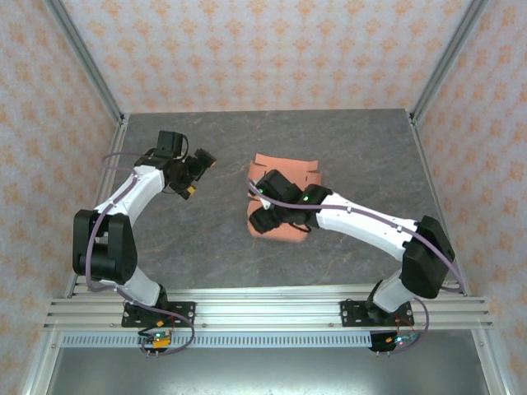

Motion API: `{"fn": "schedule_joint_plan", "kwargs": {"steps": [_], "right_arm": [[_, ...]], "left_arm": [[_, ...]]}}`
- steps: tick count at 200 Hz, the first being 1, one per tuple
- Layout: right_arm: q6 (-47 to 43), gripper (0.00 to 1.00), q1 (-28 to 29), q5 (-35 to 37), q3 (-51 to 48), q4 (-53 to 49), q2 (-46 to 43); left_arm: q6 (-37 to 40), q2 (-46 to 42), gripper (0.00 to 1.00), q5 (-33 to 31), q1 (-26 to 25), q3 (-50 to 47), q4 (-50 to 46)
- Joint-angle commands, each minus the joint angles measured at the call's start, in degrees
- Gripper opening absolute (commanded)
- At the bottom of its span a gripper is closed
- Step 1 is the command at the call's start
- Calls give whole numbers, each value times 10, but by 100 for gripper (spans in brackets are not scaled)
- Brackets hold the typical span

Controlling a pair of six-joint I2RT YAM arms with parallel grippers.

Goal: Fold the paper box

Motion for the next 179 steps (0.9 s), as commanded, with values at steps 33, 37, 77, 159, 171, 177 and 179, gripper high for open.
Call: {"fn": "schedule_joint_plan", "kwargs": {"steps": [33,37,77,159,171,177,179], "right_arm": [[123,93,-112,71,-42,83,-121],[144,100,-126,106,-44,76,-126],[232,99,-292,152,-63,13,-116],[283,99,-358,12,-92,40,-44],[290,99,-358,-7,-99,55,-40],[291,99,-360,-20,-103,64,-37],[292,99,-361,-25,-104,67,-36]], "left_arm": [[113,21,99,-31,-42,1,32],[122,24,98,-38,-53,3,35],[194,70,94,-79,-148,36,64],[318,261,53,-85,-160,189,11],[330,282,44,-84,-160,209,2],[335,290,38,-85,-160,218,-3],[336,293,36,-84,-160,221,-4]]}}
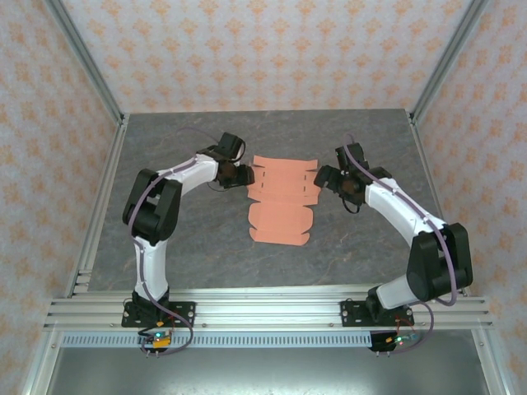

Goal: Fold the paper box

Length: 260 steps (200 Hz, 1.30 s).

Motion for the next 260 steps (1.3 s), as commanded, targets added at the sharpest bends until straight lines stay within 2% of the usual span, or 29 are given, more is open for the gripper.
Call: {"fn": "schedule_joint_plan", "kwargs": {"steps": [1,20,35,64,78,89,111,121,131,147,161,177,208,244,260], "right_arm": [[25,99,-4,-49,-14,31,7],[18,100,-12,-75,-5,27,21],[0,98,-12,-79,10,18,35],[-43,94,-13,-88,66,-13,78],[-57,88,-12,-136,137,-68,106],[-47,88,-13,-157,183,-94,121],[37,91,-14,-134,292,-173,157],[123,91,-14,-129,354,-244,185],[224,93,-12,-168,392,-279,204],[376,96,12,-237,334,-179,182],[492,100,35,-231,279,-105,154],[575,100,51,-222,258,-80,144],[622,99,57,-233,271,-71,169],[622,98,41,-233,298,-108,211],[631,95,28,-220,304,-149,222]], "left_arm": [[46,22,35,-5,2,44,-33],[57,37,11,2,2,58,-42],[65,35,1,7,2,51,-39],[60,-5,0,1,2,-14,17],[27,-32,0,31,2,-65,85],[18,-54,0,54,0,-108,146],[23,-110,0,37,-10,-179,238],[26,-131,0,31,-15,-209,278],[27,-155,0,16,-24,-236,314],[27,-187,0,-14,-45,-280,384],[29,-212,0,-69,-76,-323,450],[32,-225,0,-113,-107,-357,509],[47,-237,0,-179,-154,-399,589],[58,-235,0,-178,-167,-408,612],[62,-241,0,-220,-176,-419,621]]}}
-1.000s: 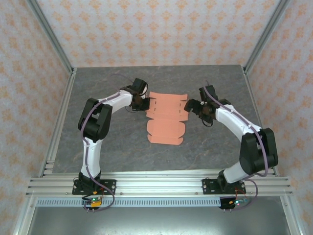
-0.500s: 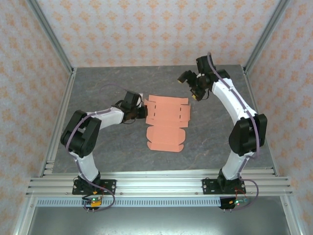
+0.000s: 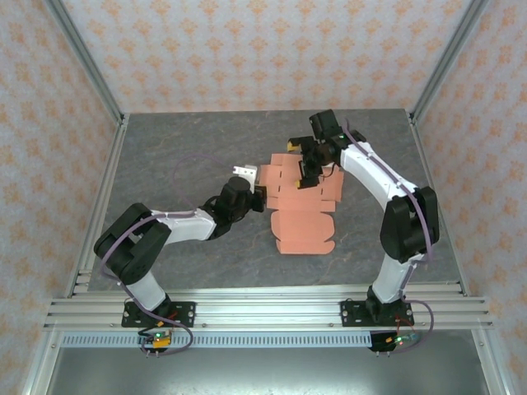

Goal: Fold the paper box

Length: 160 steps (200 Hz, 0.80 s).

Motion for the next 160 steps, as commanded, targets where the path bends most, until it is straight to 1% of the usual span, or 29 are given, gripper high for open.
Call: {"fn": "schedule_joint_plan", "kwargs": {"steps": [1,19,41,62,90,102,120,137,151,160], "right_arm": [[37,95,-18,11,17,-55,23],[35,93,-30,20,24,-69,34],[26,93,-35,15,48,-67,44],[17,96,-35,10,75,-73,48],[32,96,-37,21,68,-71,35],[52,95,-39,33,49,-55,26],[83,93,-39,42,17,-4,21],[80,85,-40,26,27,8,44],[63,74,-40,14,50,2,61],[54,63,-39,17,57,-4,63]], "left_arm": [[20,-19,0,-74,-12,-18,59],[47,-29,0,-88,-24,-20,58],[83,-34,0,-94,-36,-18,52],[71,-29,0,-107,-39,-20,52],[67,-23,0,-112,-43,-31,66],[64,-23,0,-120,-43,-32,66],[67,-25,0,-134,-51,-25,44],[83,-26,0,-140,-59,-27,52],[80,-25,0,-151,-60,-26,48],[75,-26,0,-156,-60,-26,42]]}}
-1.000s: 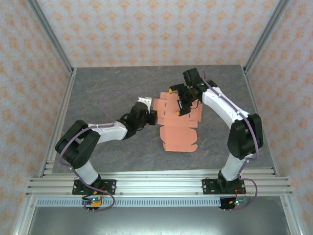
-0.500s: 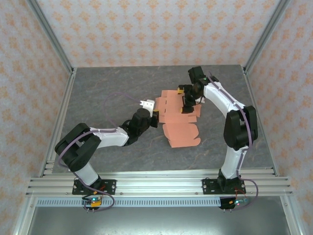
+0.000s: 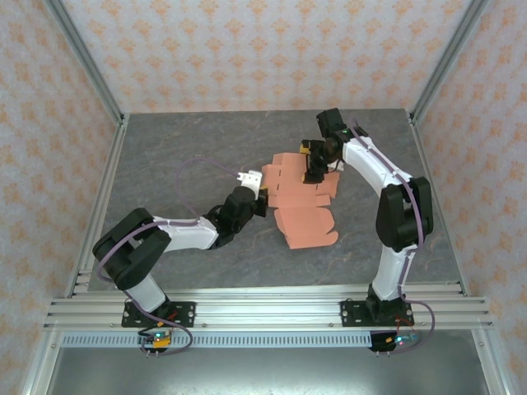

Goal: Fold the paper box

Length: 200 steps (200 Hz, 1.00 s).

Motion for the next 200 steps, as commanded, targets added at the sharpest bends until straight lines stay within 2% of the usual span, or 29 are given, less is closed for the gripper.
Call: {"fn": "schedule_joint_plan", "kwargs": {"steps": [1,15,31,43,53,61,66,92,110,144,165,200], "right_arm": [[-4,62,-2,1,28,9,10],[-13,47,-1,29,25,3,-2],[-21,44,-1,57,17,4,-18],[-22,38,-2,67,8,5,-28],[-19,29,1,71,-2,10,-33],[-18,19,3,70,-10,18,-36],[-16,16,3,69,-15,23,-36],[2,12,6,50,-43,60,-32],[17,10,12,62,-57,73,-37],[38,10,18,92,-69,96,-46],[59,10,20,99,-95,131,-55],[63,9,22,84,-103,150,-53]], "left_arm": [[9,-11,0,-40,-5,1,2],[6,-8,0,-41,-5,7,-9],[1,3,0,-56,-4,16,-22],[-12,14,0,-74,-3,35,-59],[-23,17,0,-72,-1,41,-70],[-26,18,0,-59,1,36,-62],[-27,19,1,-51,2,34,-56],[-50,15,34,-25,14,29,-56],[-86,-3,46,30,44,19,-66],[-103,-29,48,145,94,-15,-70],[-69,-39,48,153,94,-31,-104],[-24,-15,49,148,95,-50,-102]]}}
